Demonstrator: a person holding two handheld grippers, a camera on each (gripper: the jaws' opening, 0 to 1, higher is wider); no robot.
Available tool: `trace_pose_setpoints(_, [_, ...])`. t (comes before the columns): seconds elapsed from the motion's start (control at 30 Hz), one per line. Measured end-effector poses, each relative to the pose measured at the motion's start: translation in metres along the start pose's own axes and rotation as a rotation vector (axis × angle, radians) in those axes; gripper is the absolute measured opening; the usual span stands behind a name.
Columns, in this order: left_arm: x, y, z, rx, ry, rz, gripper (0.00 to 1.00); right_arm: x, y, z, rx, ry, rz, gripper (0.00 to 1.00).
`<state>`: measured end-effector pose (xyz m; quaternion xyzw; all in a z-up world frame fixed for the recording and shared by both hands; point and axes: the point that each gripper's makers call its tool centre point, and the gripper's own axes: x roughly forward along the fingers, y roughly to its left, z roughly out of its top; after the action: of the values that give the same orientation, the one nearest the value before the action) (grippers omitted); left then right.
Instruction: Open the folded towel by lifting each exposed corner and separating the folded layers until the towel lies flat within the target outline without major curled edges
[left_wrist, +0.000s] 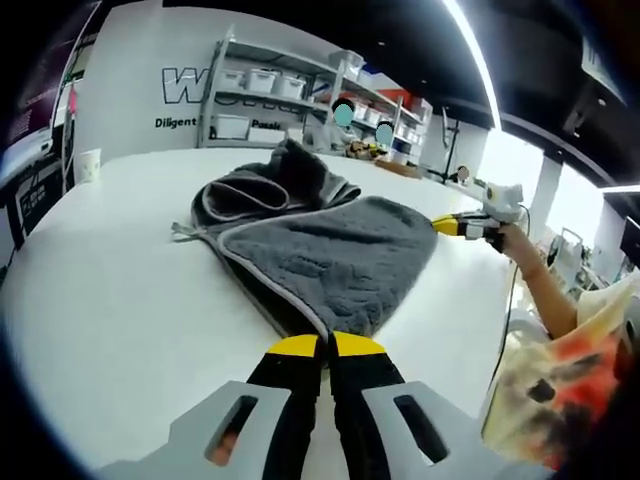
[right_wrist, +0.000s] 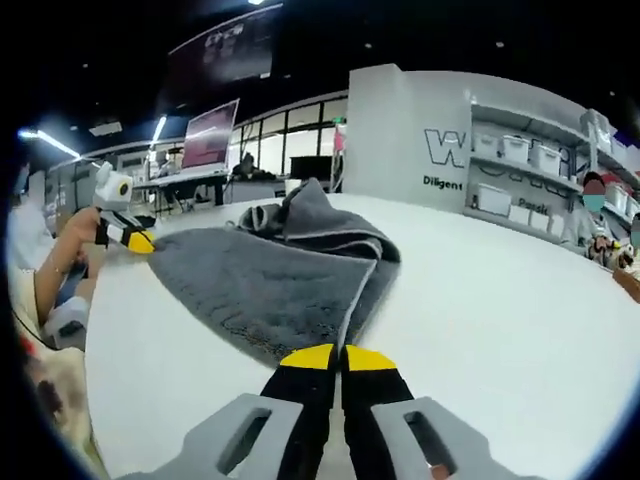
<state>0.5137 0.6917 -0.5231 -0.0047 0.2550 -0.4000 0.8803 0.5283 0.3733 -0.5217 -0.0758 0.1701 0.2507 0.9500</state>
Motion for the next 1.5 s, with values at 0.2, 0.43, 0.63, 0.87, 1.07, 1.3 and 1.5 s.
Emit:
trace_pose_setpoints(0.2, [0.000,0.000,-0.002,-0.008,0.010,-0.007,0.02,0.000,0.000,-0.009,0.000,0.044,0.001,0.00])
trace_pose_setpoints(0.43, [0.001,0.000,-0.004,-0.007,0.017,-0.009,0.02,0.000,0.001,-0.010,-0.051,0.066,-0.002,0.00])
trace_pose_setpoints(0.63, [0.001,-0.004,-0.005,0.005,0.025,-0.017,0.02,0.000,-0.001,-0.010,-0.069,0.071,-0.008,0.00])
trace_pose_setpoints(0.87, [0.003,-0.007,-0.004,0.010,0.023,-0.016,0.06,-0.001,0.000,-0.009,-0.116,0.061,-0.002,0.00])
trace_pose_setpoints(1.07, [-0.006,-0.008,0.002,0.065,0.033,0.013,0.24,-0.007,-0.018,0.001,-0.165,0.043,-0.110,0.19])
trace_pose_setpoints(1.3, [-0.030,-0.016,0.022,0.102,-0.014,-0.006,0.55,-0.017,-0.038,0.002,-0.132,0.033,-0.190,0.50])
trace_pose_setpoints(1.5, [-0.043,-0.027,0.040,0.080,-0.093,-0.060,0.64,-0.020,-0.038,-0.001,-0.102,0.047,-0.179,0.67])
